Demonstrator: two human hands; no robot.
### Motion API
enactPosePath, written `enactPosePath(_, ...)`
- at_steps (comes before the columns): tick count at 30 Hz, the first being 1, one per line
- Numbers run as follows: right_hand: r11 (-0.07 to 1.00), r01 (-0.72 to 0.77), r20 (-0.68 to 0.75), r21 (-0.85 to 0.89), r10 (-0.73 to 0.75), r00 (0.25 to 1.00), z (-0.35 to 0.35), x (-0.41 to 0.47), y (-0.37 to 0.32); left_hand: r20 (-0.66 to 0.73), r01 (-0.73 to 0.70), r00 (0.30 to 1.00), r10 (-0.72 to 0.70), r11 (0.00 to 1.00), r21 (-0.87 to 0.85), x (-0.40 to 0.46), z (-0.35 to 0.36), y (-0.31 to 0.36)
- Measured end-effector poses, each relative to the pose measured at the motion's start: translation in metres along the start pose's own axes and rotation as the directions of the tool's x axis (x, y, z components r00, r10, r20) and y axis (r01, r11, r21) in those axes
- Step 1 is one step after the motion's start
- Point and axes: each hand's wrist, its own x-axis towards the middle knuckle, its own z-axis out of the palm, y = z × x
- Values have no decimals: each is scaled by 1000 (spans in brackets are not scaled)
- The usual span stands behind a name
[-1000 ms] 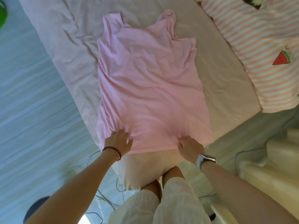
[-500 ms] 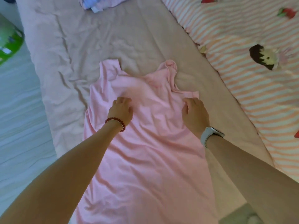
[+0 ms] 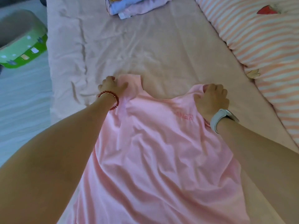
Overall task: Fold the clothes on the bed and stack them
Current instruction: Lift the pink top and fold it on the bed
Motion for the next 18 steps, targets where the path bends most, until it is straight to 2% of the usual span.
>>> enactPosePath(2, 994, -87, 13, 61, 86, 996, 3, 7, 1, 39, 50, 998, -45, 991, -128, 8, -1, 4)
enactPosePath(5, 936, -190, 24, 296, 191, 981, -3, 22, 5, 89, 3, 996, 23, 959, -283, 15, -4, 13)
enactPosePath(9, 760, -231, 31, 608, 268, 963, -23, 41, 8, 50, -68, 993, 103, 880, -469, 18, -18, 35)
enactPosePath(12, 702, -170, -49, 691, 280, 959, -45, 50, 2, -5, -99, 993, 115, 830, -549, 17, -32, 51)
enactPosePath(16, 628, -126, -85, 768, 295, 952, -63, 48, 0, 21, -70, 994, 107, 778, -625, 7, -42, 58)
enactPosePath(18, 627, -129, -76, 769, 290, 954, -68, 39, 2, 47, -110, 985, 167, 810, -576, 1, -48, 55)
